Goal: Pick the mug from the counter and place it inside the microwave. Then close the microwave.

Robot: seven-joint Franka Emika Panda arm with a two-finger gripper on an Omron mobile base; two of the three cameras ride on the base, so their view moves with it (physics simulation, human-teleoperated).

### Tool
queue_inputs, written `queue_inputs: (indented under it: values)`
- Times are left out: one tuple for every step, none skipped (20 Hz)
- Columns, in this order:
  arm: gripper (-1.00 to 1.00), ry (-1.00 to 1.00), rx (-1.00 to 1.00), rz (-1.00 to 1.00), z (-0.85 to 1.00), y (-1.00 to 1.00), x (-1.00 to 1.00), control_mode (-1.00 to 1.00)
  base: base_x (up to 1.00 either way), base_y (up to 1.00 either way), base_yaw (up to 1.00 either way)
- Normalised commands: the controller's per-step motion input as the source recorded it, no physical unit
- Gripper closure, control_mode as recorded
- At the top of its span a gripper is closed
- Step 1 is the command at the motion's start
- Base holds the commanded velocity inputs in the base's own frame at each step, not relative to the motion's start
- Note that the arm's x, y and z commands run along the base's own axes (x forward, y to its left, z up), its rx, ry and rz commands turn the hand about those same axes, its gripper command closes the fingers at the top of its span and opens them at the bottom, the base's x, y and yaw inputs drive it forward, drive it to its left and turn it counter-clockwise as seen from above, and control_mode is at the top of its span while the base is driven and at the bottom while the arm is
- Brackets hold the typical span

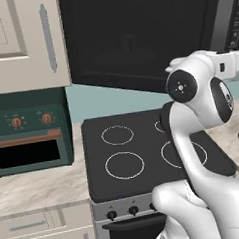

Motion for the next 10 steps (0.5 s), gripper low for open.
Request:
queue_inputs:
  values:
    - [-1.00,0.00,0.00,0.00,0.00,-0.13,0.46,-1.00,0.00,0.00,0.00]
    - [-1.00,0.00,0.00,0.00,0.00,-0.12,0.47,-1.00,0.00,0.00,0.00]
    - [-1.00,0.00,0.00,0.00,0.00,-0.13,0.47,-1.00,0.00,0.00,0.00]
    - [-1.00,0.00,0.00,0.00,0.00,-0.14,0.49,-1.00,0.00,0.00,0.00]
    - [-1.00,0.00,0.00,0.00,0.00,-0.14,0.46,-1.00,0.00,0.00,0.00]
    - [-1.00,0.00,0.00,0.00,0.00,-0.14,0.46,-1.00,0.00,0.00,0.00]
    - [-1.00,0.00,0.00,0.00,0.00,-0.14,0.46,-1.00,0.00,0.00,0.00]
    - [-1.00,0.00,0.00,0.00,0.00,-0.13,0.46,-1.00,0.00,0.00,0.00]
    - [-1.00,0.00,0.00,0.00,0.00,-0.11,0.50,-1.00,0.00,0.00,0.00]
    - [-1.00,0.00,0.00,0.00,0.01,-0.11,0.50,-1.00,0.00,0.00,0.00]
